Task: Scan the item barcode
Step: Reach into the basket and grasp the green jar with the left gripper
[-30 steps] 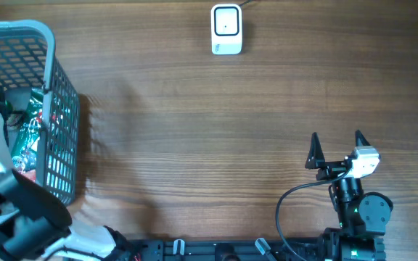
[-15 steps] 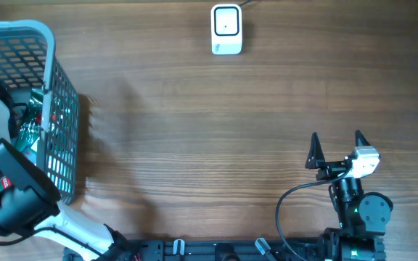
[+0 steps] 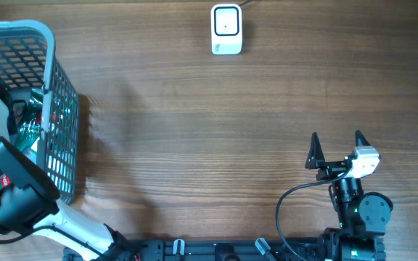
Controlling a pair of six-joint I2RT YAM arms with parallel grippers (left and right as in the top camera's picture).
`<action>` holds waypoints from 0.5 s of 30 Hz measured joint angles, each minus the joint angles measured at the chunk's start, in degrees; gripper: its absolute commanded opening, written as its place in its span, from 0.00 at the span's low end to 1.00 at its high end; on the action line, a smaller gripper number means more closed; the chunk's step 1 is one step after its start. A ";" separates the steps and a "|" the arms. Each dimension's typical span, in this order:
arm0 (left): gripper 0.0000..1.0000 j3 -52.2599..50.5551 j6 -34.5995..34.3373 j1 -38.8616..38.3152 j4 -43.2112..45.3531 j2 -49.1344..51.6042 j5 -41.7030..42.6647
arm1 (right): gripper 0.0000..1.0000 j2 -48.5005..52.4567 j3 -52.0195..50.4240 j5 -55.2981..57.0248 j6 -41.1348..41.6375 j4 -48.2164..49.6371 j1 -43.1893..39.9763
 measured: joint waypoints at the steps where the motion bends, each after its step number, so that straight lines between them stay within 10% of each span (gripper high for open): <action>1: 1.00 1.27 0.00 0.00 -1.18 0.04 0.33 | 1.00 0.00 0.00 0.00 0.00 -0.02 0.00; 15: 1.00 5.77 -0.02 -0.09 -2.43 3.89 2.78 | 1.00 0.00 0.00 0.00 0.00 -0.02 0.00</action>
